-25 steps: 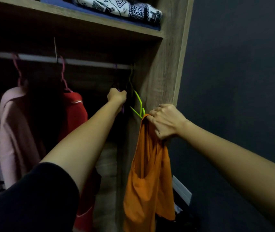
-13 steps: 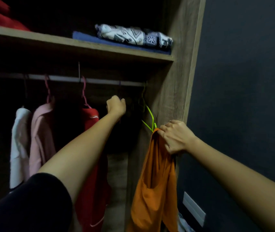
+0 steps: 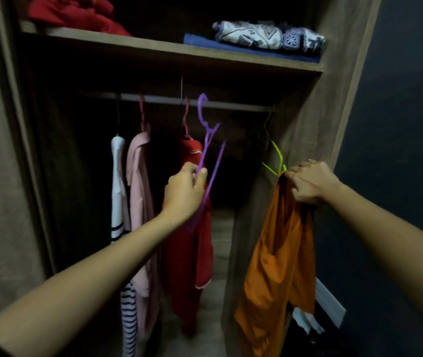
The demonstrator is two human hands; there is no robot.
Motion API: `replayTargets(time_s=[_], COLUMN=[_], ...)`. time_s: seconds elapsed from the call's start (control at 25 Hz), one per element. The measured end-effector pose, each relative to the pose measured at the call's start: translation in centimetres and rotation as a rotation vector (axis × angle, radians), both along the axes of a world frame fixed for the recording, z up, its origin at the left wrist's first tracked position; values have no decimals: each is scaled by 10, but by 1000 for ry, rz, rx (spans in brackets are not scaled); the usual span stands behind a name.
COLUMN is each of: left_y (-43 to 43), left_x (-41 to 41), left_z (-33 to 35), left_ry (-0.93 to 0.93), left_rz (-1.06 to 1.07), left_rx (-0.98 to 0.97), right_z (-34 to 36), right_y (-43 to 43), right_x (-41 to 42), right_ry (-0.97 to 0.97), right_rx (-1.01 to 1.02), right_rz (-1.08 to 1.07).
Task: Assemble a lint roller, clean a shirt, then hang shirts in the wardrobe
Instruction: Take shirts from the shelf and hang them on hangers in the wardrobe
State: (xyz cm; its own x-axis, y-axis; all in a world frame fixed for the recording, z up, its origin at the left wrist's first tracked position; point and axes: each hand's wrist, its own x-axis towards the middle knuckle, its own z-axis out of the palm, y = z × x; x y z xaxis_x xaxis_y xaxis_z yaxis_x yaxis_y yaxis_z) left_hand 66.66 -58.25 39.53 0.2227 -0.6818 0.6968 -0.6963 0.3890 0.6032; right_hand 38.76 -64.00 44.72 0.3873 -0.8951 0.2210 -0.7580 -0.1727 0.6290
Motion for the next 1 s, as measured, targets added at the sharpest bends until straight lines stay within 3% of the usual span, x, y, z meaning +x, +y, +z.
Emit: replayTargets(time_s=[0.28, 0.4, 0.6, 0.76, 0.88, 1.0], left_y=[45, 60, 74, 76, 78, 90], left_x=[107, 134, 132, 107, 103, 93], left_z=[-34, -46, -51, -61, -62, -53], left_ry=[-141, -276, -428, -437, -358, -299], left_rz=[-41, -118, -284, -312, -126, 234], left_rx=[-225, -302, -385, -459, -398, -341], right_z=[9, 22, 29, 18, 11, 5], right_y=[24, 41, 78, 111, 125, 125], right_x=[35, 40, 72, 116, 117, 119], right_ry=[-532, -641, -575, -442, -419, -379], right_rx=[206, 236, 311, 223, -85, -109], right_rz=[-40, -18, 59, 314, 568, 664])
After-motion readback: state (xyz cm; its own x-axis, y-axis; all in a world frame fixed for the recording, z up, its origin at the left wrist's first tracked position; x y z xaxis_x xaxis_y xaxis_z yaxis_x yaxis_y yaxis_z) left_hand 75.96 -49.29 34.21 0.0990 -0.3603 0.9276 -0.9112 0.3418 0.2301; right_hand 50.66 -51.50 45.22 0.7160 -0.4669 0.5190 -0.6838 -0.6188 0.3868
